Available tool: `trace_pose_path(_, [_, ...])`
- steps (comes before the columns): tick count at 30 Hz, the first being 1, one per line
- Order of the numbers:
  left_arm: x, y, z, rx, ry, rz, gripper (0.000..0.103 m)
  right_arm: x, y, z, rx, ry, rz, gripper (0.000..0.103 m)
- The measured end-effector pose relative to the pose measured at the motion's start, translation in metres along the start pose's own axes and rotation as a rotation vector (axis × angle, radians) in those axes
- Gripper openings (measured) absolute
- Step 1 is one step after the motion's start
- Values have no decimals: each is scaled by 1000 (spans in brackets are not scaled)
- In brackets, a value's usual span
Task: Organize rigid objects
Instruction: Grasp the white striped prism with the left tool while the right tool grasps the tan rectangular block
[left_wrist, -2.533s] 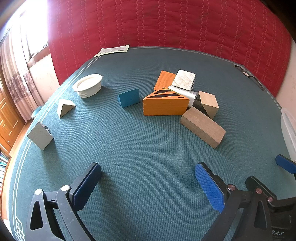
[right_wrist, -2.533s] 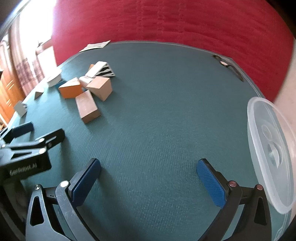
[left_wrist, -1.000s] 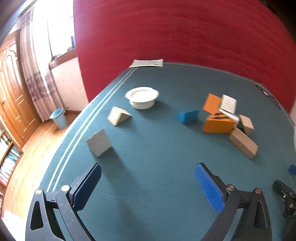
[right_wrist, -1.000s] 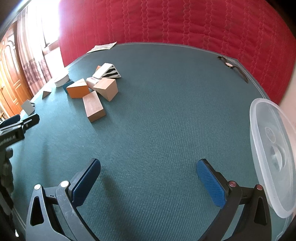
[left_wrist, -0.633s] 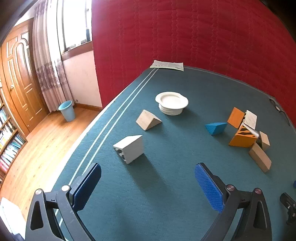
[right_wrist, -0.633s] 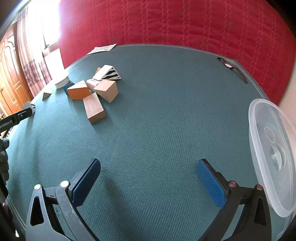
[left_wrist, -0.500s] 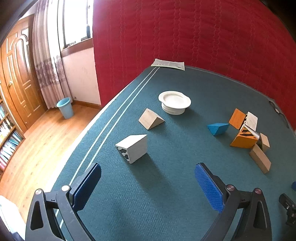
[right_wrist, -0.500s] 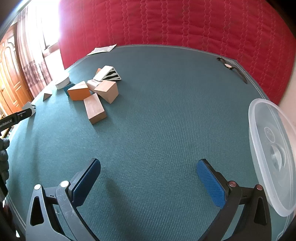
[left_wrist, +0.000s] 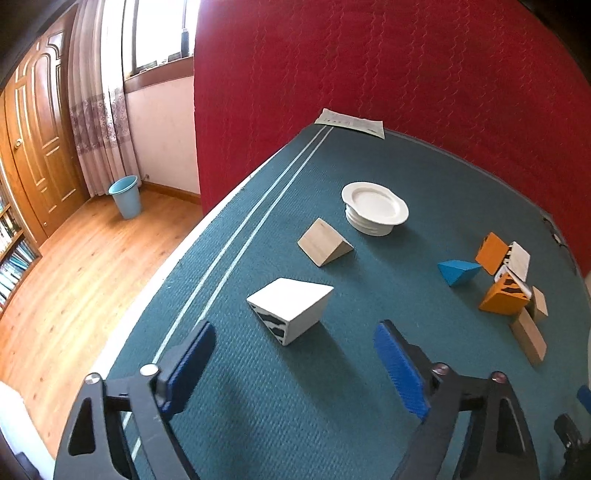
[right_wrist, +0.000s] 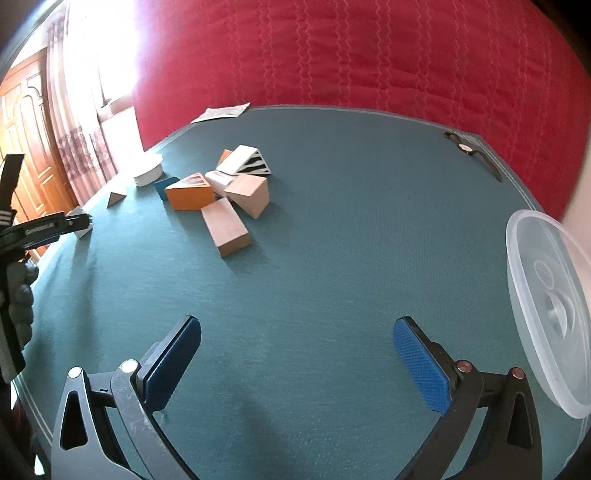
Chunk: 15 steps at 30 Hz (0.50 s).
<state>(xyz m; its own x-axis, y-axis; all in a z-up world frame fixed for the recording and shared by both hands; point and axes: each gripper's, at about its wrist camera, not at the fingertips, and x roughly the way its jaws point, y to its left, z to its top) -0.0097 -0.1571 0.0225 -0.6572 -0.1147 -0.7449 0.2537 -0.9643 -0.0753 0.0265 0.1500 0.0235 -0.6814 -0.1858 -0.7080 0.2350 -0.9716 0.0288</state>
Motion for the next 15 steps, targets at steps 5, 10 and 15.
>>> trace_pose_path(5, [12, 3, 3, -28, 40, 29, 68, 1, 4, 3, -2, -6, 8, 103])
trace_pose_path(10, [10, 3, 2, -27, 33, 34, 45, 7, 12, 12, -4, -5, 29, 103])
trace_pose_path(15, [9, 2, 0, -12, 18, 21, 41, 14, 25, 23, -30, 13, 65, 97])
